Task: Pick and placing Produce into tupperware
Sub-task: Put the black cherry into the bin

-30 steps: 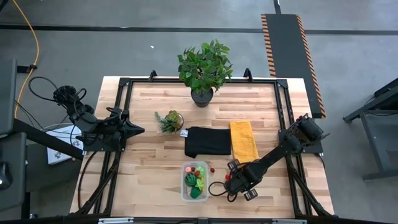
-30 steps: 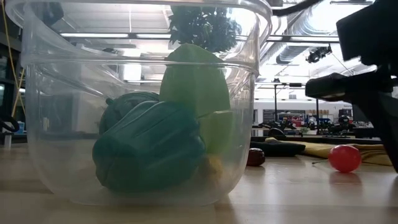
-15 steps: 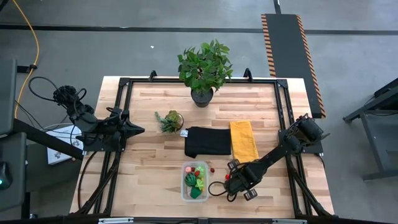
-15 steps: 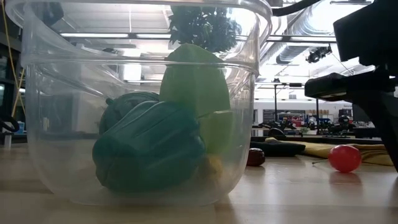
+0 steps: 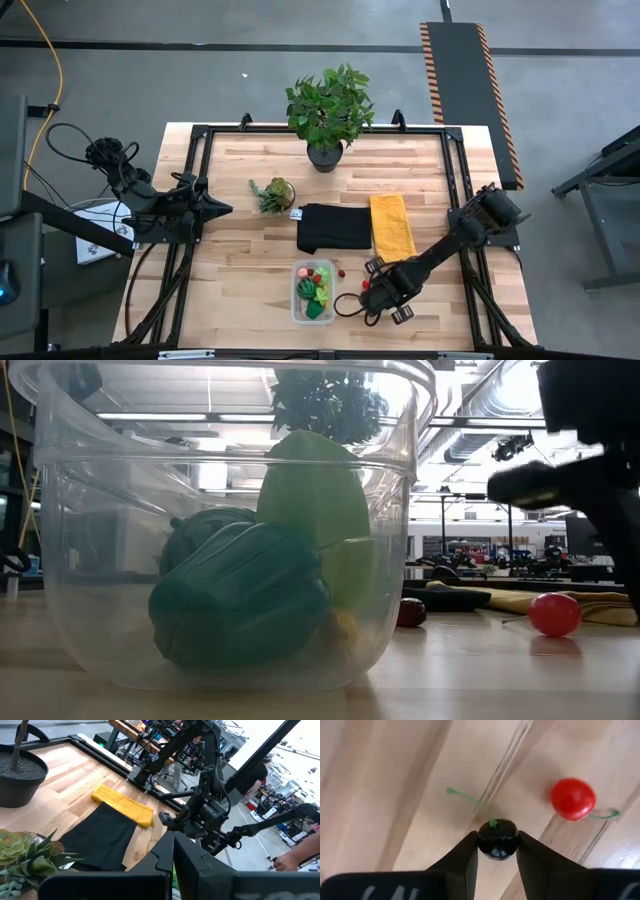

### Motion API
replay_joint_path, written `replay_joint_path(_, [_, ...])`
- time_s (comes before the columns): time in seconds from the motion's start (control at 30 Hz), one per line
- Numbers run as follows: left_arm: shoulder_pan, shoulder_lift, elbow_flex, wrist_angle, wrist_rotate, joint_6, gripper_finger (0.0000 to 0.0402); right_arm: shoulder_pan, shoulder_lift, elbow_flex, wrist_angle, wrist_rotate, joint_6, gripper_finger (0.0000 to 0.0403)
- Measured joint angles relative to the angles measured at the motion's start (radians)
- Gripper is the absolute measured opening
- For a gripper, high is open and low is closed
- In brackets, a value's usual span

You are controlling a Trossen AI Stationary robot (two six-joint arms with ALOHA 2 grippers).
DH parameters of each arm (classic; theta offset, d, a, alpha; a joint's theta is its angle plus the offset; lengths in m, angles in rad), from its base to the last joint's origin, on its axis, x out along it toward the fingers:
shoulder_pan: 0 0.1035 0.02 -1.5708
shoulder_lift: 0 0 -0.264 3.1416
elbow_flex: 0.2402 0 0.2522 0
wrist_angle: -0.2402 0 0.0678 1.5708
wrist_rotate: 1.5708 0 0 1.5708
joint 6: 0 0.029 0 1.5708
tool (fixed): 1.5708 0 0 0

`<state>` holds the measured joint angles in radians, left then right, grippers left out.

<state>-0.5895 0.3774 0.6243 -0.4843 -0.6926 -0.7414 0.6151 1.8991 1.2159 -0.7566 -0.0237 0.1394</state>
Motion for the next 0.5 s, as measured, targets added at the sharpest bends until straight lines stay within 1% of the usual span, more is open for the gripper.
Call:
replay_joint_path(0.17, [0.000,0.000,0.000,-0.001,0.000,0.000,0.0001,-0.014,-0.030,0.033,-0.054,0.025,0.018,0.0099])
replay_joint_path(0.27, [0.000,0.000,0.000,-0.001,0.000,0.000,0.0001,-0.031,-0.070,0.039,-0.064,0.043,0.043,0.0099])
replay_joint_path(0.5, [0.000,0.000,0.000,0.002,0.000,0.000,0.0001,-0.076,-0.184,0.040,-0.064,0.047,0.120,0.0099])
